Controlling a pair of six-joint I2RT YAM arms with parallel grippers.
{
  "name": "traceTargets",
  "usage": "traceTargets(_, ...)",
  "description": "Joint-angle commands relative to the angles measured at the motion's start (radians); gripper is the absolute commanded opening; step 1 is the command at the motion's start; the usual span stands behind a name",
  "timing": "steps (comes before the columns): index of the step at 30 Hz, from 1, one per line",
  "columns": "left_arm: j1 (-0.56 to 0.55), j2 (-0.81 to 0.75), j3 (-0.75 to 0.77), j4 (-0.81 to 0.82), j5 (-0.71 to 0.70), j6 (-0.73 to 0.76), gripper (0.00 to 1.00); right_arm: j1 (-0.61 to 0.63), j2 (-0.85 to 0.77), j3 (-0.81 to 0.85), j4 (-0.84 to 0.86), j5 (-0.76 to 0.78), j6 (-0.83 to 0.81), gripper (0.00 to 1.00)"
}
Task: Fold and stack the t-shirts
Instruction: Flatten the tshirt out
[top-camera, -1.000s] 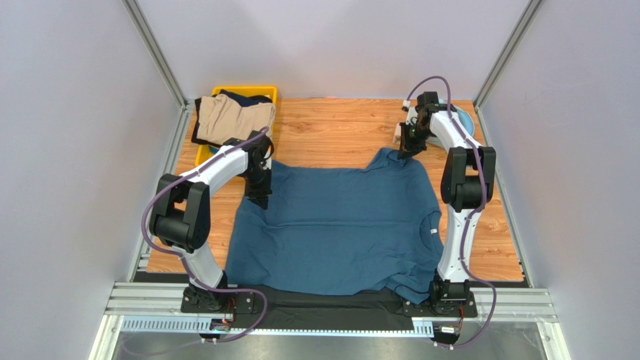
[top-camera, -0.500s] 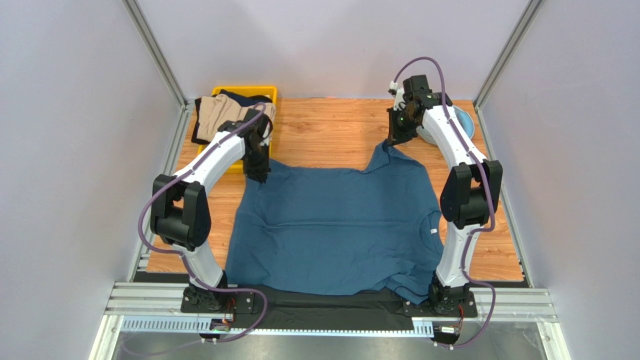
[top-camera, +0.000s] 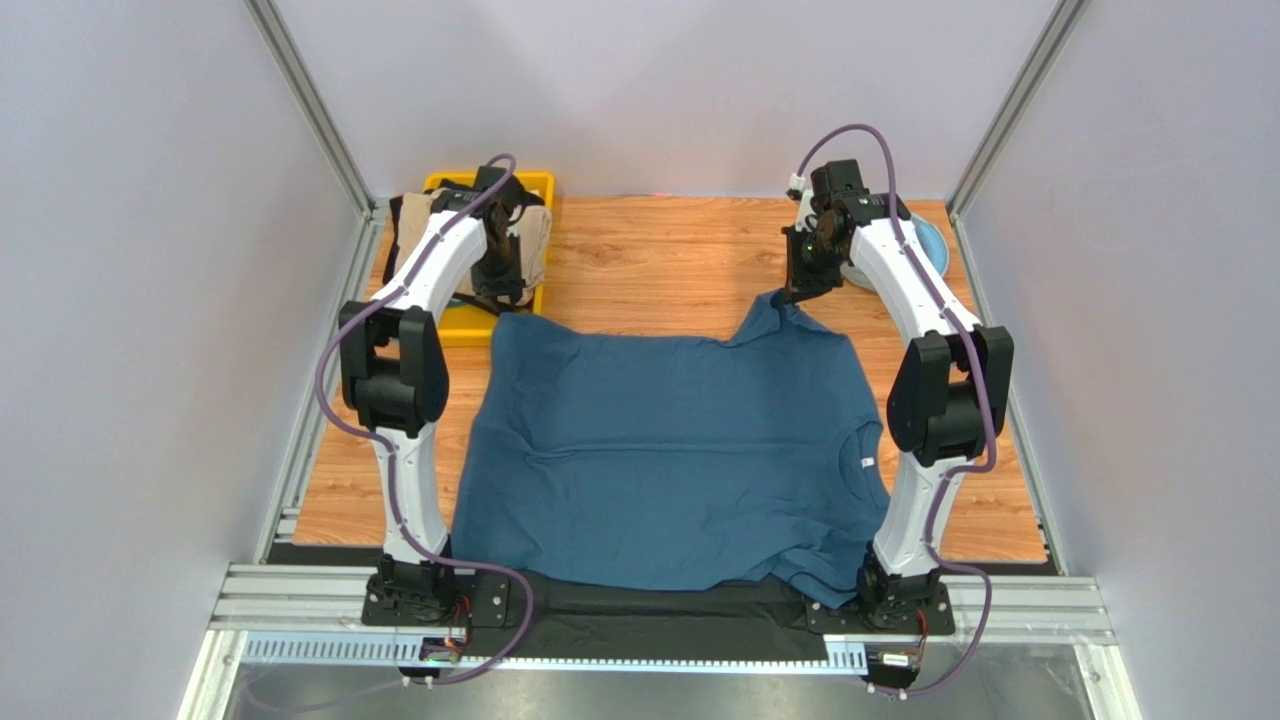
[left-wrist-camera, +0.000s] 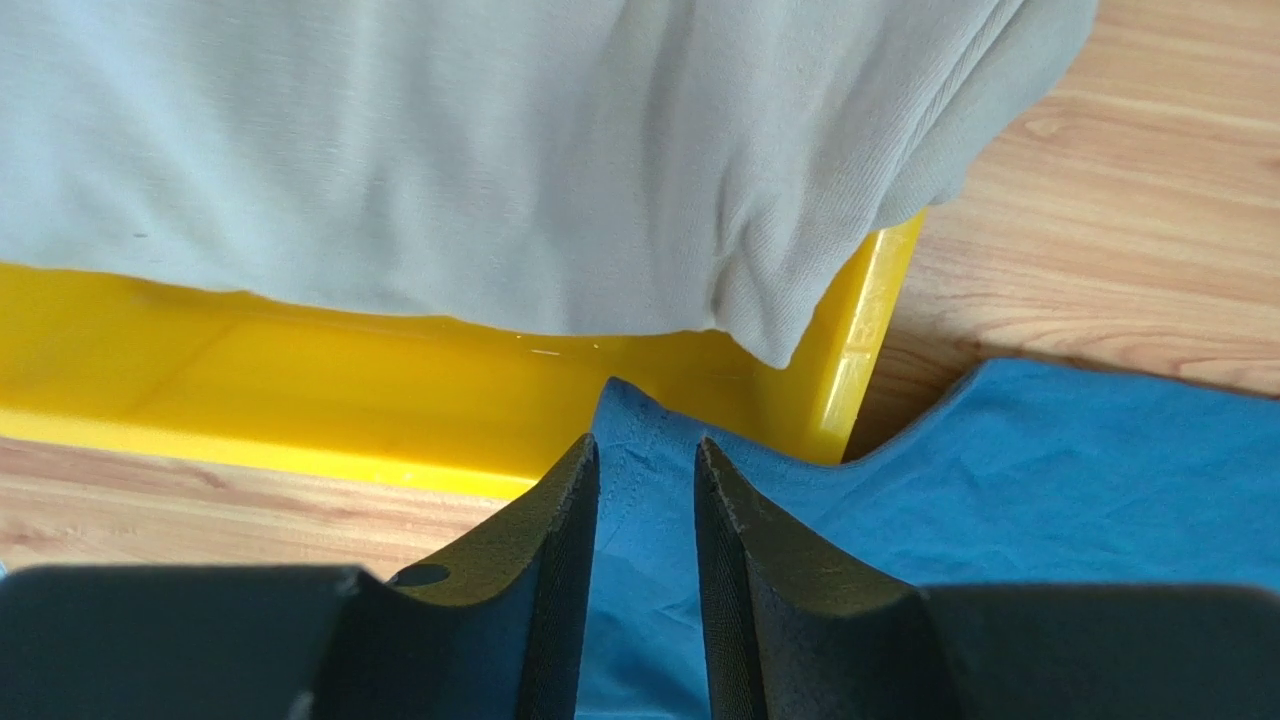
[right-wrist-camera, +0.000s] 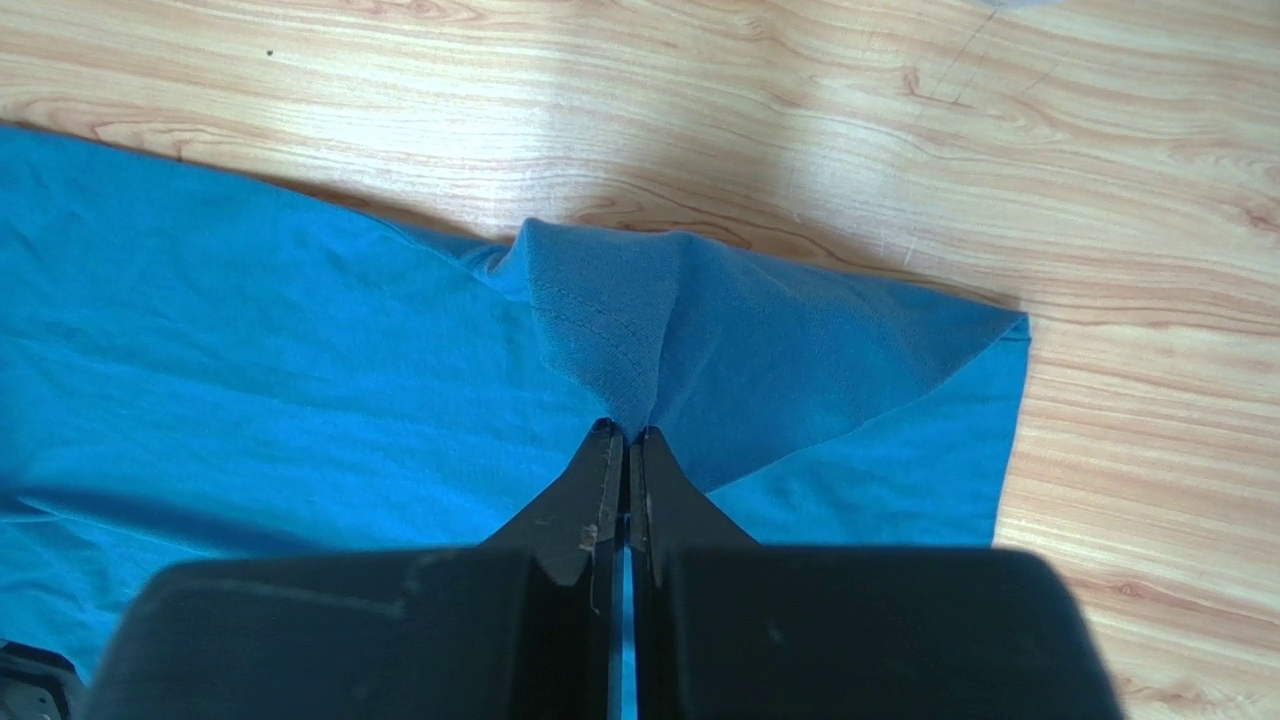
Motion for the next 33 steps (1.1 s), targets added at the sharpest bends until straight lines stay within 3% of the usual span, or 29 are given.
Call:
traceTargets(1,0.005,0.006,0.042,-0.026,0.034,0.036,0.37,-0.002,-0.062,-0.012,0.019,0.009,0.013,0.0)
traceTargets(23,0.007,0.063,-0.042,0.037,0.062,0.052,0.39,-0.003,-0.091,-0.052,0.029,0.017,0.008,0.0)
traceTargets(27,0.007,0.066,-0.05,0.037,0.059,0.061,0.49,-0.005,-0.1,-0.064,0.029,0.021,0.01,0.0)
traceTargets(33,0.03,0.057,-0.042,0.042,0.06,0.081,0.52,-0.005,-0.105,-0.072,0.027,0.026,0.011,0.0)
